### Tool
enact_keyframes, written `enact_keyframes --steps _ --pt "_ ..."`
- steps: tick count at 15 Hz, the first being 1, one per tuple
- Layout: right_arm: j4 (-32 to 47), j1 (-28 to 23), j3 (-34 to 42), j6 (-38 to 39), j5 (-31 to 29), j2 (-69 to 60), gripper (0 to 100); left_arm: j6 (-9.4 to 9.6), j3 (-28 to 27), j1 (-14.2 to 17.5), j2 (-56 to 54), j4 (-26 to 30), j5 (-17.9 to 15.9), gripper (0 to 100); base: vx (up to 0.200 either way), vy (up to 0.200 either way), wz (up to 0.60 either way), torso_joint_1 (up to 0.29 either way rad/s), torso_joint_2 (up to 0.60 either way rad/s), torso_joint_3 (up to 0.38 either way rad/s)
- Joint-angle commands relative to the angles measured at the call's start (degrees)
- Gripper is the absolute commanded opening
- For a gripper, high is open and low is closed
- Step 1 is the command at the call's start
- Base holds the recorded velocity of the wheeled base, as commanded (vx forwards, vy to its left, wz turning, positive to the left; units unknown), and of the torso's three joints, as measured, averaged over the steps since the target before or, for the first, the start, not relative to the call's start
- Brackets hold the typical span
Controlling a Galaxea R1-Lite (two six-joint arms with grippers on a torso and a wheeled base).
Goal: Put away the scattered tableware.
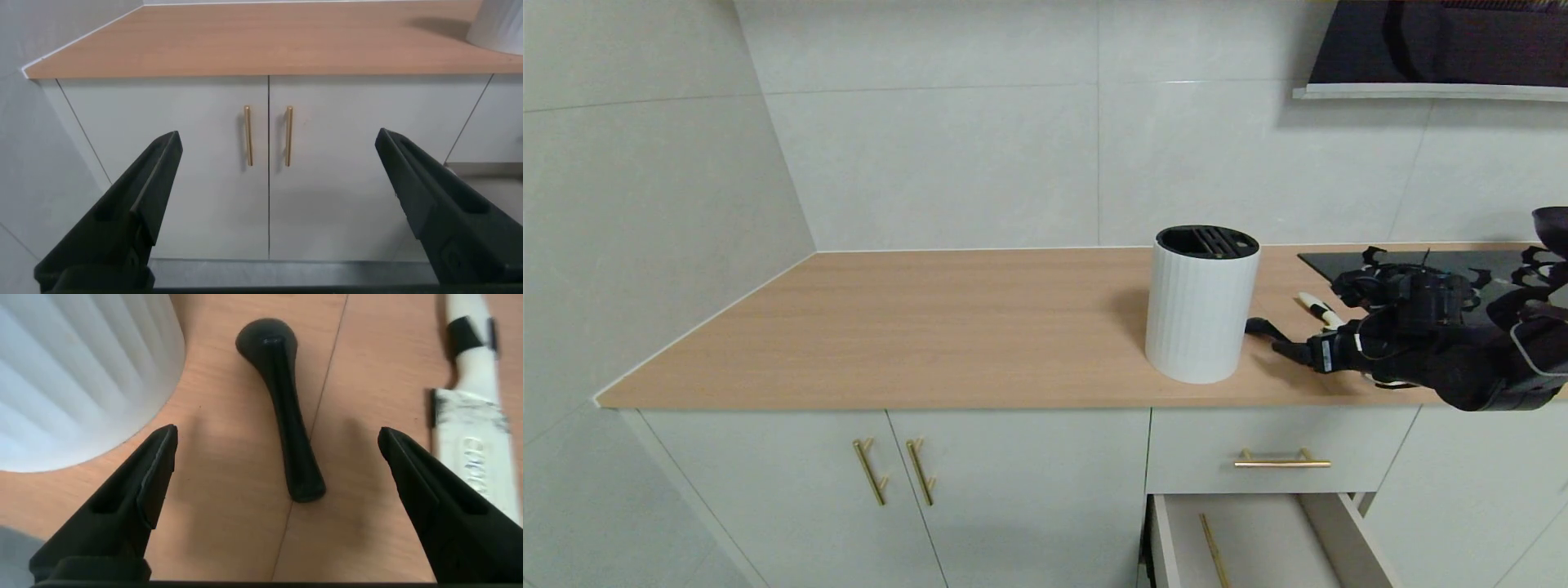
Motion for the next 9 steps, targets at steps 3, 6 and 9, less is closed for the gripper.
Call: enact_keyframes --steps 3,6,9 --pt "-0.24 0.04 -1.58 -0.03 -0.26 3.35 100 0.07 0.0 0.0 0.0 -0.01 0.04 100 0.0 0.0 0.0 0.0 0.0 0.0" --pt "-0.33 0.22 -2.28 -0.03 -1.75 4.76 100 -0.01 0.0 0.0 0.0 -0.01 0.04 100 0.0 0.0 0.0 0.0 0.0 0.0" --pt "-0.33 0.31 -2.81 -0.03 -1.93 5.64 100 -0.01 0.0 0.0 0.0 -0.01 0.04 100 0.0 0.0 0.0 0.0 0.0 0.0"
